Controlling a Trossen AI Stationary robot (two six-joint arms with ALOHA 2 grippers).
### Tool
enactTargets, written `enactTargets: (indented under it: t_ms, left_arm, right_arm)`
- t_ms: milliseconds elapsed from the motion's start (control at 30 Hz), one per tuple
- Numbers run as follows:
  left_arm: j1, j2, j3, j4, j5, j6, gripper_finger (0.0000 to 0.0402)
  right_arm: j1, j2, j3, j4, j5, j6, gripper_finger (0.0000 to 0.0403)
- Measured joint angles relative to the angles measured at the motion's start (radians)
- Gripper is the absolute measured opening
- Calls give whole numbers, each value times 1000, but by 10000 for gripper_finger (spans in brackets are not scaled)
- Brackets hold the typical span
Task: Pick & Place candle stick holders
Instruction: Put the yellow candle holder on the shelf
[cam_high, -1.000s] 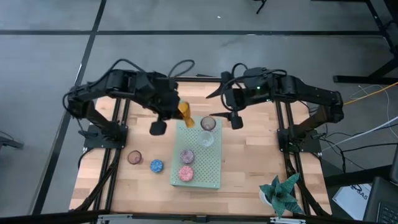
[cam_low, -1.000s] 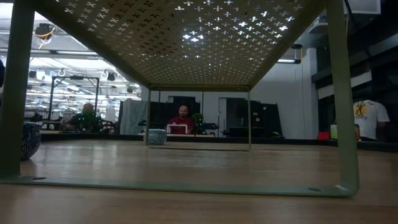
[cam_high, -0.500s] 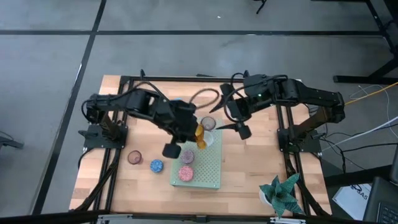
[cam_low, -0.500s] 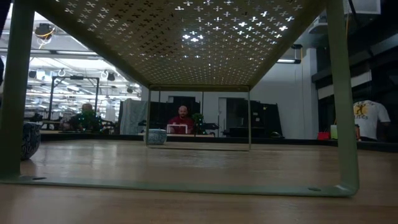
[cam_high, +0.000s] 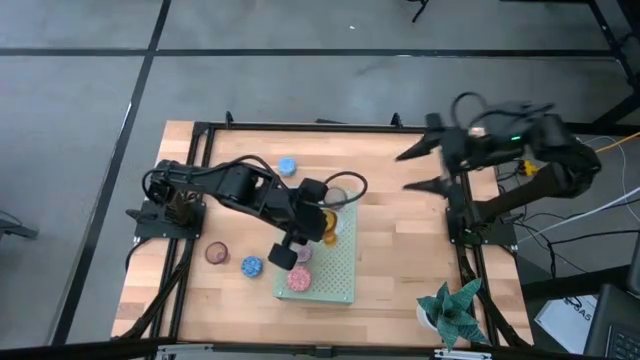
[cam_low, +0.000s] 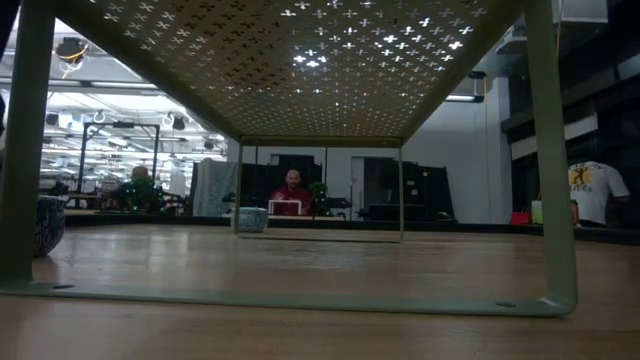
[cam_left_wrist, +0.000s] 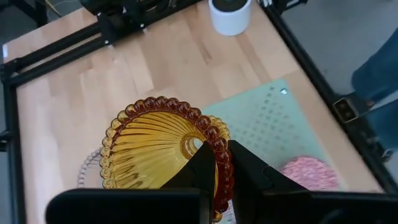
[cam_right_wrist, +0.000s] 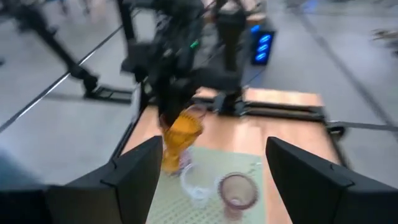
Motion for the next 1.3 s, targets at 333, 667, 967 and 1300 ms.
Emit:
enactTargets:
  t_ms: [333, 667, 967, 1300]
  left_arm:
    - [-13, 22, 0, 15, 8, 54, 21]
    - [-91, 57, 1, 40, -4, 0, 21]
    - [-100, 104, 0, 52, -89, 20, 21]
    - [-148, 172, -1, 45, -97, 11, 21]
  right_arm:
    - [0, -138, 0, -73, 206, 103, 288]
    - [0, -148, -3, -175, 225, 199, 288]
    - [0, -147, -11, -177, 227, 307, 288]
    - [0, -147, -11, -236, 281, 365, 288]
